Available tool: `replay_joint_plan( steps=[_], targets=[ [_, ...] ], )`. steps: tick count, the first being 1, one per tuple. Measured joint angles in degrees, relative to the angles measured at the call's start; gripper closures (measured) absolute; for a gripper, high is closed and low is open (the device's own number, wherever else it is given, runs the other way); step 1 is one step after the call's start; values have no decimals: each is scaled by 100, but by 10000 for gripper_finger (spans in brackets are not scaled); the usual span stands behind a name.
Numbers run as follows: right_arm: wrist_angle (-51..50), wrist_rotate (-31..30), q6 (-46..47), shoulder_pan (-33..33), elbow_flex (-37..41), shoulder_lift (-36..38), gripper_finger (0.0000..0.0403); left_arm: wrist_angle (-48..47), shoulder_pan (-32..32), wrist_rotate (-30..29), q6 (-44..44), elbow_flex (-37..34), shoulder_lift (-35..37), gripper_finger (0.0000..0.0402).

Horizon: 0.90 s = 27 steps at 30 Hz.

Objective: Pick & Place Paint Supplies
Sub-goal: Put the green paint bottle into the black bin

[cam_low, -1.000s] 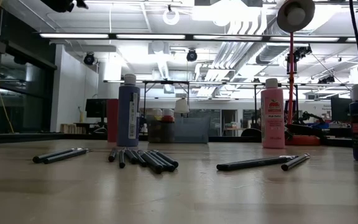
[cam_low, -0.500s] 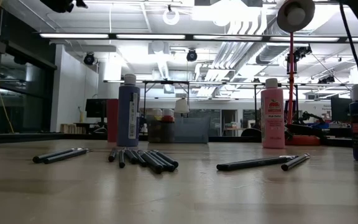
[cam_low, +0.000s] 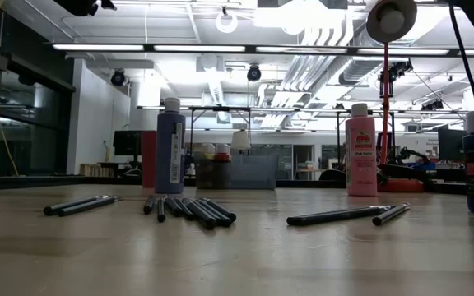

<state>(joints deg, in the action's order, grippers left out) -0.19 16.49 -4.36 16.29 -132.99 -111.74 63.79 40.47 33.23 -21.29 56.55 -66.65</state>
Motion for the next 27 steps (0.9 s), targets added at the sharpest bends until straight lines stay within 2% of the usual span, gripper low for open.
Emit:
replay_joint_plan(
  steps=[10,13,20,23,27],
  targets=[
    [81,-147,6,-2,0,9,178,-4,0,31,-1,0,0,280],
    [87,-149,6,-2,-2,11,201,-4,0,31,-1,0,0,280],
    [8,-149,-14,-2,-2,11,292,-9,2,19,1,0,2,280],
    [-23,-144,-21,0,-2,15,294,-56,2,12,24,0,3,275],
    [-81,-149,6,0,-4,20,294,-129,2,71,219,2,7,245]
  ],
)
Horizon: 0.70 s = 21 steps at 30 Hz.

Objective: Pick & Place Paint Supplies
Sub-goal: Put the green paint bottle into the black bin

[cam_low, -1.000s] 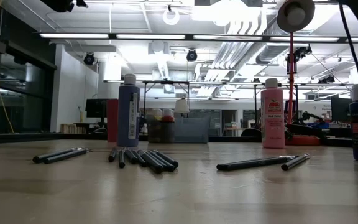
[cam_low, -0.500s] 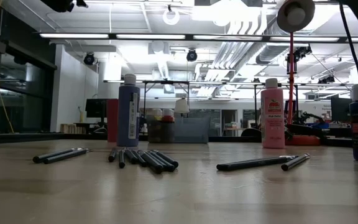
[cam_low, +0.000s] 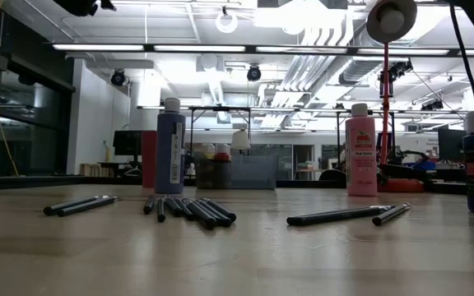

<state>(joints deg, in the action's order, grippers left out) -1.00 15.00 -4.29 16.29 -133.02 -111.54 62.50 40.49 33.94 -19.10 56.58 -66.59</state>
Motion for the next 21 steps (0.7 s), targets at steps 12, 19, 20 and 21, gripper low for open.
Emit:
replay_joint_plan(
  steps=[12,19,20,21],
  targets=[
    [-1867,-1736,106,137,10,304,294,-2420,275,562,1626,9,158,108],
    [-3804,-2979,498,561,-18,279,294,-4059,779,592,2344,-2,257,104],
    [-3993,-2943,600,597,-12,220,294,-4157,828,562,2391,-2,268,103],
    [-4165,-2909,688,623,1,132,294,-4231,858,553,2447,-2,273,103]
  ],
)
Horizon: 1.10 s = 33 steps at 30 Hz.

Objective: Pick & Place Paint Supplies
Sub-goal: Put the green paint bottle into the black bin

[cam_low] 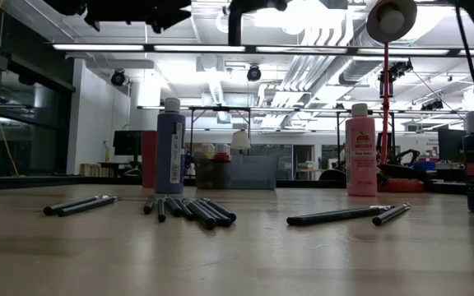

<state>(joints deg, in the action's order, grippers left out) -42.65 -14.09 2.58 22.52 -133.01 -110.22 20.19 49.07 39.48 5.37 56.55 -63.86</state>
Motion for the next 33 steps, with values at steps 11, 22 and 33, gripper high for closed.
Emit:
replay_joint_plan(
  steps=[11,22,33],
  targets=[
    [-309,70,287,246,6,-649,294,-779,5,-7,394,2,103,103],
    [38,316,532,444,811,-643,294,-1101,5,-98,642,2,337,103],
    [588,135,1113,359,2037,-559,294,-1140,5,-109,636,2,339,103]
  ],
)
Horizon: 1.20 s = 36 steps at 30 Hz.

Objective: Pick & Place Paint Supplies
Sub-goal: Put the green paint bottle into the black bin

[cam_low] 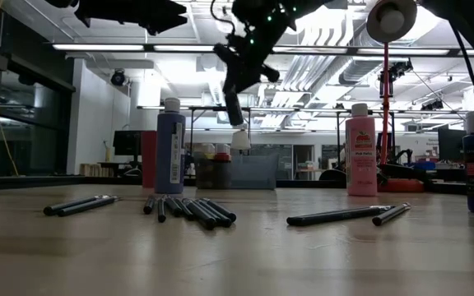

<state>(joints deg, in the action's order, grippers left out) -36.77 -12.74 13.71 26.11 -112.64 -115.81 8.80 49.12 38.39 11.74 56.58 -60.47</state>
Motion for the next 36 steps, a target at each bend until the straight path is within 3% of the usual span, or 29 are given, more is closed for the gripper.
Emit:
replay_joint_plan(
  steps=[12,21,36],
  targets=[
    [1555,-717,465,19,1348,2,294,0,0,-149,-21,0,0,103],
    [2288,-1130,468,110,1859,2,291,2,0,-195,-23,0,0,103],
    [1841,-342,-115,325,1906,84,290,0,0,-211,-54,0,-2,103]
  ],
)
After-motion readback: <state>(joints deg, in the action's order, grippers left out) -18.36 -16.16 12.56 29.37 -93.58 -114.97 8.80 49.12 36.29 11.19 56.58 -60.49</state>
